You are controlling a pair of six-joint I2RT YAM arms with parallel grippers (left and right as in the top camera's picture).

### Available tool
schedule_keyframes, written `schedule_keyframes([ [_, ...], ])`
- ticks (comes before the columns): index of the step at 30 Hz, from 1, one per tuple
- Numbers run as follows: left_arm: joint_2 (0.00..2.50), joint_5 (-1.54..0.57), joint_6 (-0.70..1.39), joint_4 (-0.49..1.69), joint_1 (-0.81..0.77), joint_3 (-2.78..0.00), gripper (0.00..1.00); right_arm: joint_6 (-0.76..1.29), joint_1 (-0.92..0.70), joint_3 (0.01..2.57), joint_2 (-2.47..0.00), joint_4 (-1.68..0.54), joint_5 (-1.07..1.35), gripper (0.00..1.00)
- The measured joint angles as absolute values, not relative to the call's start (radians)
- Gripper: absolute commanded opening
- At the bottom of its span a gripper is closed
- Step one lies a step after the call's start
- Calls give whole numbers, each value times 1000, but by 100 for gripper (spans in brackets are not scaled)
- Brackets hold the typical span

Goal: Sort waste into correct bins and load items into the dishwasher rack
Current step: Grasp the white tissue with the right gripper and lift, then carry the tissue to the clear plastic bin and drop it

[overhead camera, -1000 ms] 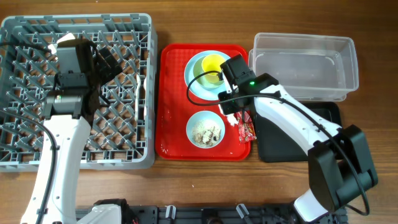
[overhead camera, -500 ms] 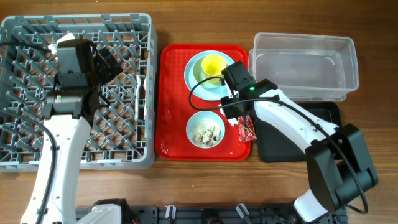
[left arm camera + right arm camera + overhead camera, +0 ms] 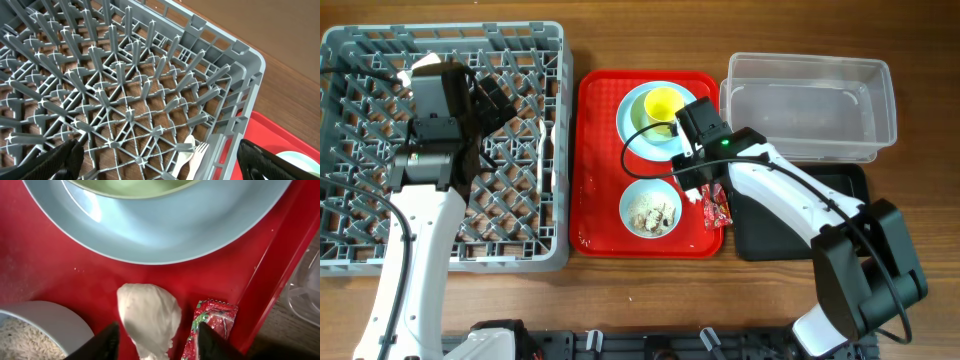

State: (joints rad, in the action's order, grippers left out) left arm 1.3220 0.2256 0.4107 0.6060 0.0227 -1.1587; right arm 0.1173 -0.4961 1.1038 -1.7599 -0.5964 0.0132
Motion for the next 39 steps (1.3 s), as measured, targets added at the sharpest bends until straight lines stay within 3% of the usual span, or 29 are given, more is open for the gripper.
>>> schedule_keyframes([
  [15, 1322, 226, 411, 606, 23, -1159, 100, 114, -501, 1104, -1796, -567, 83, 58],
  [18, 1322, 226, 411, 606, 23, -1159, 100, 113, -501, 1103, -1824, -559, 86, 40],
  [21, 1322, 226, 411, 606, 23, -1159, 100, 108, -501, 1101, -1835, -555, 90, 39],
  [22, 1322, 226, 411, 606, 23, -1159, 100, 108, -501, 1101, -1835, -554, 90, 26],
  [23, 1322, 226, 411, 606, 23, -1159, 100, 108, -501, 1101, -1835, -553, 90, 21],
  [33, 1322, 226, 411, 606, 23, -1159, 100, 108, -494, 1244, -1795, -702, 107, 11],
  [39, 1322, 226, 411, 606, 23, -1159, 100, 107, -396, 1398, -1558, -693, -114, 13],
])
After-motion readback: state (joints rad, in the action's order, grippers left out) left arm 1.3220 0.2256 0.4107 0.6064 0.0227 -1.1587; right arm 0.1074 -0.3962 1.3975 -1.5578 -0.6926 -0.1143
